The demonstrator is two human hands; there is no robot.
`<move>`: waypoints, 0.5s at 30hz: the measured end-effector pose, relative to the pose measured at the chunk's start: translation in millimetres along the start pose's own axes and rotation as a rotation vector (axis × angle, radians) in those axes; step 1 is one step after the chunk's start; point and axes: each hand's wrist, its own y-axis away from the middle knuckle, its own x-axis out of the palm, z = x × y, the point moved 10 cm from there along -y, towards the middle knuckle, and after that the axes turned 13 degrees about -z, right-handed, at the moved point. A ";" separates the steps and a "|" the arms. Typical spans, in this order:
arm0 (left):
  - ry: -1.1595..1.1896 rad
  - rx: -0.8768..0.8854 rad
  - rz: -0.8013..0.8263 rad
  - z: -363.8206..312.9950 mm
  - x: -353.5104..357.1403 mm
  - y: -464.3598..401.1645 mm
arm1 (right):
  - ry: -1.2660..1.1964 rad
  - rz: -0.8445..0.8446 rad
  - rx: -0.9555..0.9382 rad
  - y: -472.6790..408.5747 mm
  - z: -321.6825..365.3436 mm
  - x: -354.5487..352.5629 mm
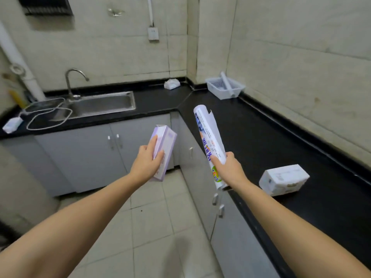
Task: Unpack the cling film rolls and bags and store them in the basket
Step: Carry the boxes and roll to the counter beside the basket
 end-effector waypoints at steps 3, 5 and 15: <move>-0.007 0.031 0.013 31.2 -21.8 -26.7 | -0.015 -0.012 0.002 -1.3 31.5 35.5; -0.013 0.053 0.020 48.7 -30.0 -46.1 | -0.008 -0.010 0.008 -3.4 47.2 57.2; 0.025 0.083 0.100 70.4 26.3 -152.0 | 0.067 -0.070 0.063 -82.2 65.6 107.0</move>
